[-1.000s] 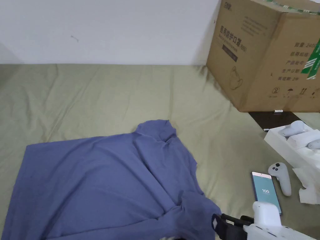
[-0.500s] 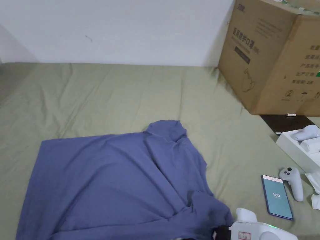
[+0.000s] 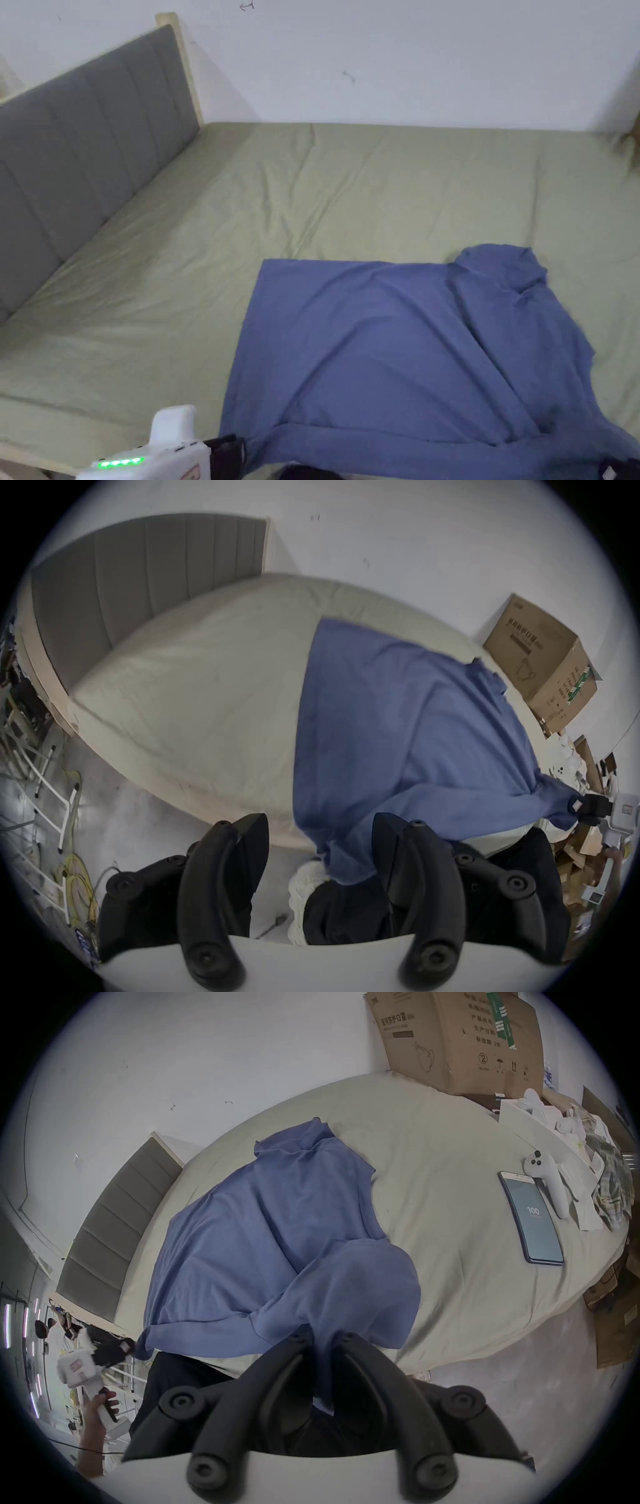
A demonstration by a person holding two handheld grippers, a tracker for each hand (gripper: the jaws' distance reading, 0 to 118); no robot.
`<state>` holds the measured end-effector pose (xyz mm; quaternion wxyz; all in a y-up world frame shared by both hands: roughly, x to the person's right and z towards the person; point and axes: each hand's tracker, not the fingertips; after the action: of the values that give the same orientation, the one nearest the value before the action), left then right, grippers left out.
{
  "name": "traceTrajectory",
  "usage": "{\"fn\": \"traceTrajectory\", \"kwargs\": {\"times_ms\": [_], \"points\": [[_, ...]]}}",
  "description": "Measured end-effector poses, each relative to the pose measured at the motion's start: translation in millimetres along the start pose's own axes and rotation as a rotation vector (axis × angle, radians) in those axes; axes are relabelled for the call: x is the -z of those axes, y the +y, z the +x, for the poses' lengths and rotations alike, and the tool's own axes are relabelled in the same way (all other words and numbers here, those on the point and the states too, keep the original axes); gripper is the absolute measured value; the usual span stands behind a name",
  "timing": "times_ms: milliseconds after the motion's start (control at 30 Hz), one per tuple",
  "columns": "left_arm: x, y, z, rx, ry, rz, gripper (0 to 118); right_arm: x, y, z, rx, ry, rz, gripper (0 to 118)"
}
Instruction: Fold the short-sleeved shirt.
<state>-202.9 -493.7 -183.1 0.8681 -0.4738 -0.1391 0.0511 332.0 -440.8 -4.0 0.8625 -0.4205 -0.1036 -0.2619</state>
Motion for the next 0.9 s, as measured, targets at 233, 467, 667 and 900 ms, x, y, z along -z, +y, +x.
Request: {"fn": "traceTrajectory", "kwargs": {"times_ms": [233,467,667,900], "points": [[8.5,-6.1,5.8,-0.078,-0.059,-0.024,66,0.4,-5.8,-4.5,0.017,0.004,-0.011,8],[26.1,-13.1,8.1,-0.165,-0.151,-0.072,2,0.8,-7.0,-7.6,0.024,0.009,-0.020,8],[15.7,-10.5,5.2,-0.244,-0.140,-0.056,2,-6.6,-5.7,-8.4,0.016,0.013,-0.012,8],[-19.4,9.0,9.6,-0.185,-0.142,0.020,2,-18.8,4.7,-10.4,0.006,0.028,0.015,8]]}}
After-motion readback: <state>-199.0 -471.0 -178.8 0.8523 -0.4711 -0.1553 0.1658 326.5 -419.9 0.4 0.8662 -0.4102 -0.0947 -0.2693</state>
